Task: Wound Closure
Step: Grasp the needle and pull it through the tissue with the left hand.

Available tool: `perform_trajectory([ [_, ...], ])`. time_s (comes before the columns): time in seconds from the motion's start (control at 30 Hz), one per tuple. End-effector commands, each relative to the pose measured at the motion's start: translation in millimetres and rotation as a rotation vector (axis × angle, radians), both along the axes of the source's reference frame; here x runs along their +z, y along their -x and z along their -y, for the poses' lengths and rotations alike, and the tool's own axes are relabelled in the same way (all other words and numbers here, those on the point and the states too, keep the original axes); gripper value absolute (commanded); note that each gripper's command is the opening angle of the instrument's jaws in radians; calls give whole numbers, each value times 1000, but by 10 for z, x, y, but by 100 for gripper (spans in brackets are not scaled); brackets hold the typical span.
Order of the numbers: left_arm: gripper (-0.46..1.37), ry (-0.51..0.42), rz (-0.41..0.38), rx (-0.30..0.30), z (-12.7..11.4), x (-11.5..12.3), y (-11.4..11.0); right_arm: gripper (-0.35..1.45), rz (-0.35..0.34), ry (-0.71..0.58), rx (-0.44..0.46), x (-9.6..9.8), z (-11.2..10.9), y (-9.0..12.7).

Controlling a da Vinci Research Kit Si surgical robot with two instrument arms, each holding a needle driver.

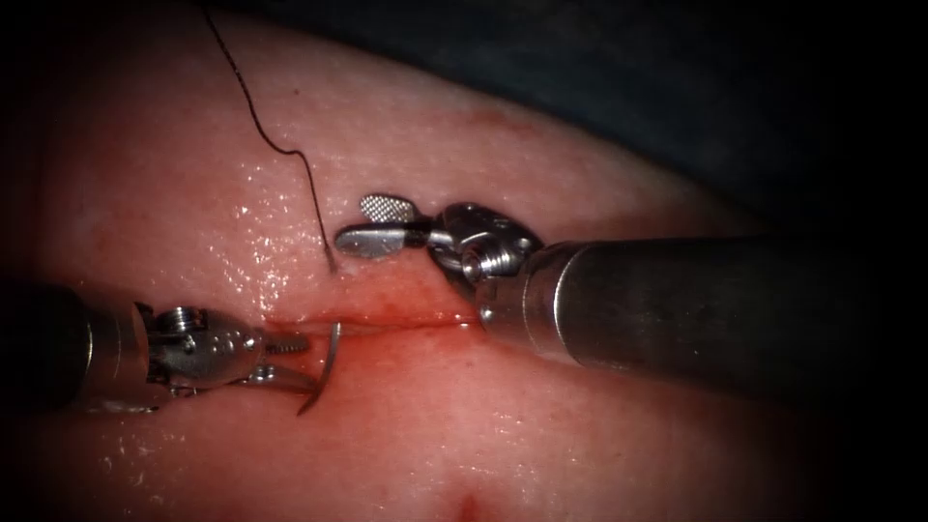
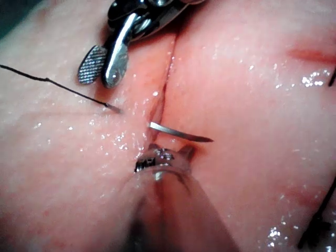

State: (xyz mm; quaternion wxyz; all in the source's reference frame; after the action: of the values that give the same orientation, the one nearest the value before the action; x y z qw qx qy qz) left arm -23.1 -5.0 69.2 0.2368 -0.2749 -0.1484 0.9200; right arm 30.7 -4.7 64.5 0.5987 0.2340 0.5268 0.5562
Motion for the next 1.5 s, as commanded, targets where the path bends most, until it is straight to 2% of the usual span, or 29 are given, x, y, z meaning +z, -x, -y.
perform_trajectory([
  [0.03, 46, 54, 14, 26, 0, 1, -1, 123, -8, 2, -3, 2, 0, 1],
  [0.23, 27, 186, 103, 124, -1, -3, 3, 119, -9, 3, -6, 3, 1, 3],
  [0.3, 31, 241, 146, 164, -2, -8, 6, 119, -8, 9, -8, 3, 1, 3],
  [0.43, 47, 338, 231, 203, -1, -17, 12, 118, -8, 10, -8, 4, 1, 3],
  [0.57, 53, 379, 266, 207, 0, -20, 17, 116, -8, 10, -8, 4, 2, 3],
  [0.6, 63, 379, 267, 203, 0, -21, 19, 115, -8, 11, -8, 4, 3, 3],
  [0.67, 73, 379, 266, 202, 0, -21, 20, 114, -6, 17, -10, 5, 3, 3],
  [0.8, 80, 383, 266, 194, 1, -21, 23, 111, -4, 23, -13, 5, 4, 3],
  [1.2, 77, 390, 259, 169, -7, -19, 36, 105, -4, 24, -12, 5, 5, 3],
  [1.3, 68, 391, 250, 156, -12, -17, 37, 104, -4, 24, -11, 5, 5, 2],
  [1.37, 55, 391, 247, 150, -14, -16, 37, 103, -3, 24, -11, 5, 5, 2],
  [1.43, 35, 375, 246, 131, -16, -15, 37, 102, -3, 24, -11, 5, 5, 2],
  [1.5, -9, 338, 247, 92, -18, -14, 37, 100, -3, 25, -10, 6, 5, 2],
])
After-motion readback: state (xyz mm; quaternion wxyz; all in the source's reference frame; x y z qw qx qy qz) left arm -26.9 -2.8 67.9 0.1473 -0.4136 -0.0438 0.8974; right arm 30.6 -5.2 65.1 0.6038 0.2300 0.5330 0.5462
